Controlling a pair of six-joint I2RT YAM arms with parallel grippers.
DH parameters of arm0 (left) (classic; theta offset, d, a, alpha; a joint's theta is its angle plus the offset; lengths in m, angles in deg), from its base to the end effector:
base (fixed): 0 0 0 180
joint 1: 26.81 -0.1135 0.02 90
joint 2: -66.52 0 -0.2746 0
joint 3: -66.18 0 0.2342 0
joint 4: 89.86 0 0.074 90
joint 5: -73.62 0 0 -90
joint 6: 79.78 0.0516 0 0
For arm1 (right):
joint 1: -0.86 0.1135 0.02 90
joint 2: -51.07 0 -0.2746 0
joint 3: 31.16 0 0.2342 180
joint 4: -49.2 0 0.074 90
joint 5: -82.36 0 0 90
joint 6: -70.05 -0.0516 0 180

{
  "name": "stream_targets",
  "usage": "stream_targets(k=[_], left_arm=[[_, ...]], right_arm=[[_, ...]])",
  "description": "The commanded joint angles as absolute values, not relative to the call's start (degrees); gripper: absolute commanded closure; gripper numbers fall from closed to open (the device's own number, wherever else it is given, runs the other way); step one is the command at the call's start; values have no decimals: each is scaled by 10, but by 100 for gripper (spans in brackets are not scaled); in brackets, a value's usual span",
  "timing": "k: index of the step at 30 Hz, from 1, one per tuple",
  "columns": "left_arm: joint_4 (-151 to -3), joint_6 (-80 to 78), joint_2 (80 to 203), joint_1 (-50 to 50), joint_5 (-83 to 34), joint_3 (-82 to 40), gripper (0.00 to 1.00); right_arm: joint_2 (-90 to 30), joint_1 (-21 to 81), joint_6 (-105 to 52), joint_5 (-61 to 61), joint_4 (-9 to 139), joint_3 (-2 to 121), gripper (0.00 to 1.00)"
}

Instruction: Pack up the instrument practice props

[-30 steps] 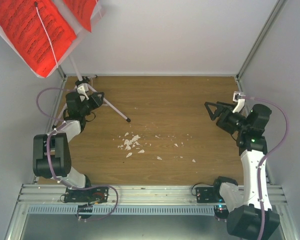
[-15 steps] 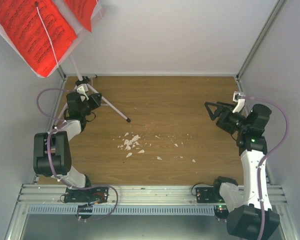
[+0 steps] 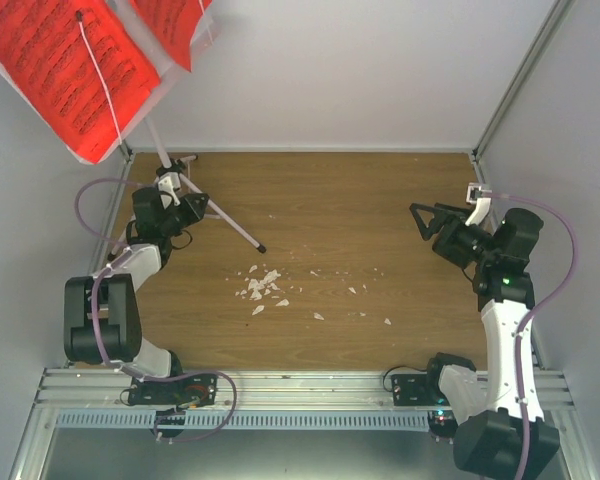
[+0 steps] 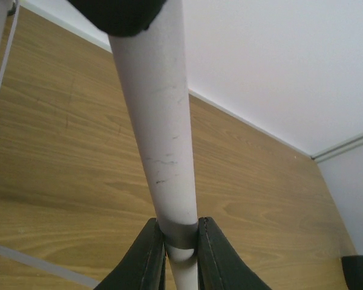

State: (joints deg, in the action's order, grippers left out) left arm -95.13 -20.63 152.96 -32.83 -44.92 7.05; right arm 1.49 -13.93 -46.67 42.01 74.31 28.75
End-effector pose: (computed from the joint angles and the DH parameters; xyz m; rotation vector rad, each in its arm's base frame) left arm 0.3225 0.0092 0.2353 -0.3005 1.9620 -0.7694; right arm 0.1804 -0.0070 0.3372 0.0365 1.8325 0.9326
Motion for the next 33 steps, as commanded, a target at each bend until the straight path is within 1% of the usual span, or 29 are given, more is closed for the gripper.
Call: stream_targets(k=[1,8,11,19,25,29,33], left_arm=[[-939,-158,1491,-301,-534,74,100],[-917,-127,1475,-274,-574,73,100],[-907,-102,1475,-232,-577,73,100],[-908,-78,1492,-169,-607,81,100],[-901,-54,1510,-107,-625,66,100],[-899,-43,1525,-63,-647,54,100],[-884,-21,1546,-25,-660,34,100]], right_arm=[[22,-142,-459,411,748,291,0],[30,-142,-449,402,760,291,0],[32,-141,-445,398,762,290,0],[37,-141,-428,399,767,289,0],[42,-140,-419,424,740,273,0],[42,-124,-410,440,725,268,1],[47,-98,-400,422,714,263,0]])
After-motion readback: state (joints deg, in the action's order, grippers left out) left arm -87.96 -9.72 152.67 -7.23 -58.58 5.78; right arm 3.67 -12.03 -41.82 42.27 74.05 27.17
